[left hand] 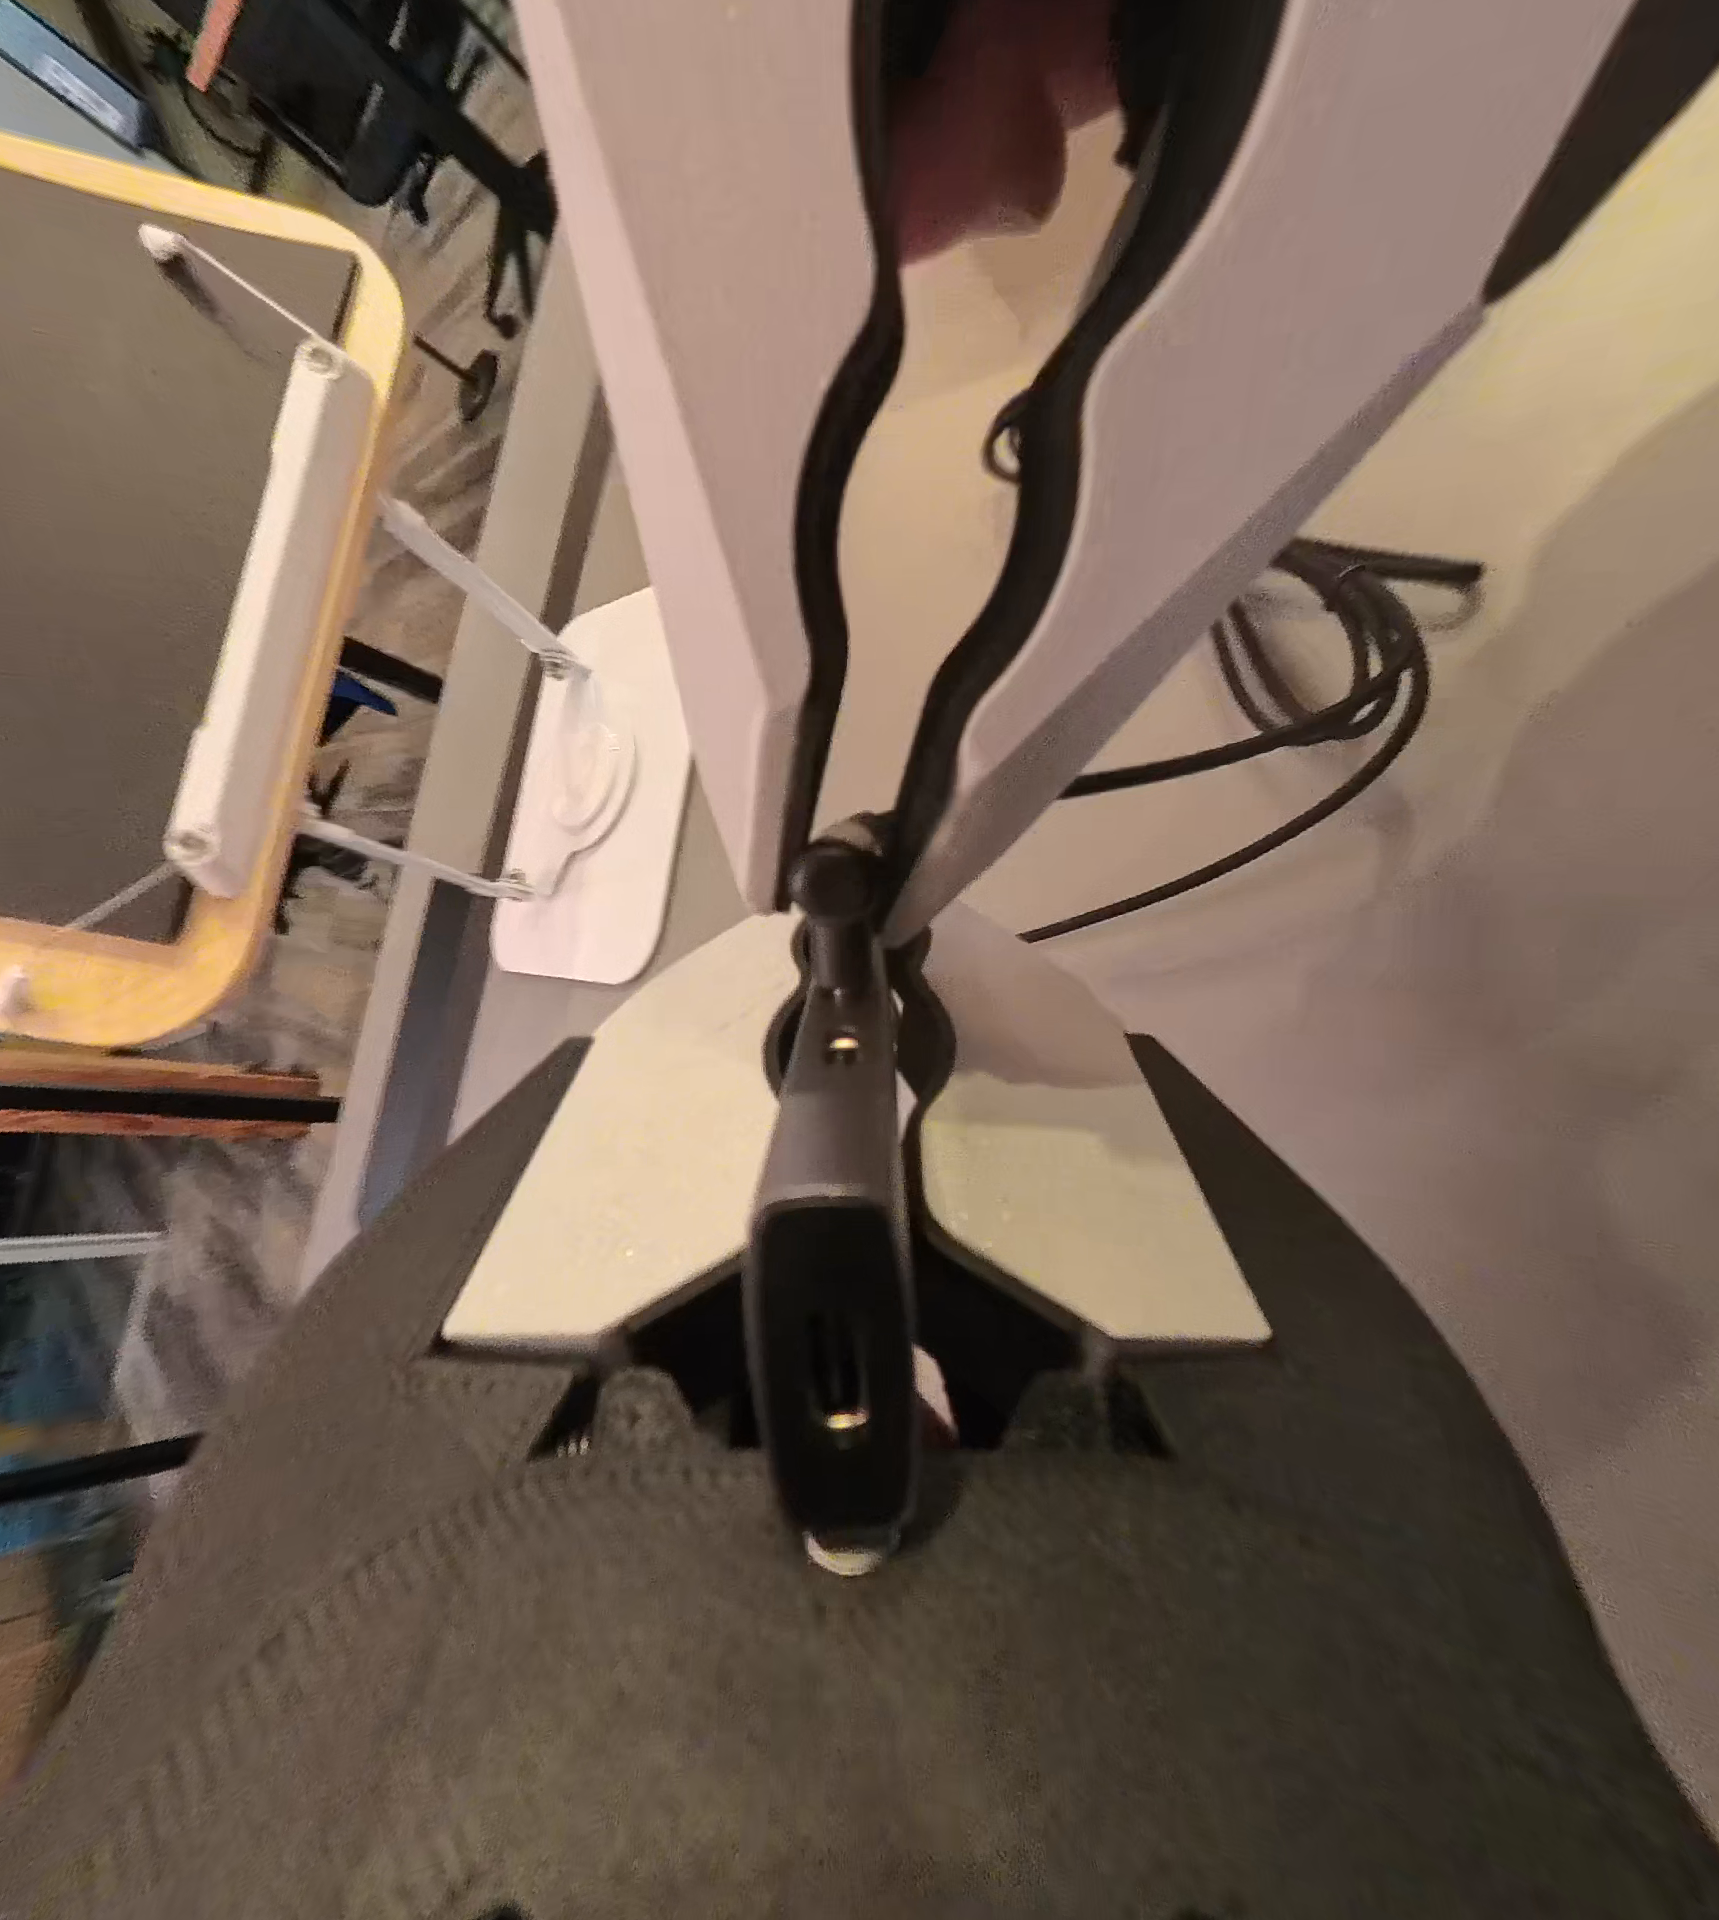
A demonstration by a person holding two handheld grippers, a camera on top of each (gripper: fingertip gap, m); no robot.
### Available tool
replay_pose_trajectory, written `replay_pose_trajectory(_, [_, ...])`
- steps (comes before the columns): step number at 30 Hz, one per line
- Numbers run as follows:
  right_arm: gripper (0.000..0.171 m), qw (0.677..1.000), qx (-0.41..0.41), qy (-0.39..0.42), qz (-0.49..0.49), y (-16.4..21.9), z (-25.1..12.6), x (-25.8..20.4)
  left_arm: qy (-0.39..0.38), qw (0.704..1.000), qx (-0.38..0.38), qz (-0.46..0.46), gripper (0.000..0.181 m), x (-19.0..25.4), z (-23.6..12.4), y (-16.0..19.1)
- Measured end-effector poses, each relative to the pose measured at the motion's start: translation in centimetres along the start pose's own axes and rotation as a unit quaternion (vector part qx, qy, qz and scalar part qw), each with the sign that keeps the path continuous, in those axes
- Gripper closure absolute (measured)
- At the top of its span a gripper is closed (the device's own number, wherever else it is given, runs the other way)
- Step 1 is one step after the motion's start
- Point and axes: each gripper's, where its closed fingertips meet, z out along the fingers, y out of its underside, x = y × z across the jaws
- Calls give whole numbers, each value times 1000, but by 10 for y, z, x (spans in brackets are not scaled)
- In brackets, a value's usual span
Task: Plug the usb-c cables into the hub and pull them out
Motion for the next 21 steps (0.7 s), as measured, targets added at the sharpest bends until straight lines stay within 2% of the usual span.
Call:
replay_pose_trajectory(6, [157, 998, 11, 28, 54, 6, -20, 15, -94, 993, -33, 68, 172, -24, 1, 5])
replay_pose_trajectory(10, [153, 998, -4, 24, 62, 13, -27, 9, -123, 986, -51, 100, 171, -27, 2, 4])
replay_pose_trajectory(15, [148, 998, -23, 44, -49, 8, -19, -3, -101, 987, -52, 111, 171, -17, 4, -2])
replay_pose_trajectory(18, [156, 993, -30, 46, -102, 4, -10, -9, -84, 989, -44, 110, 171, -9, 4, -9])
replay_pose_trajectory(21, [165, 993, -34, 39, -109, 4, -5, -13, -73, 989, -43, 123, 171, -2, 4, -13])
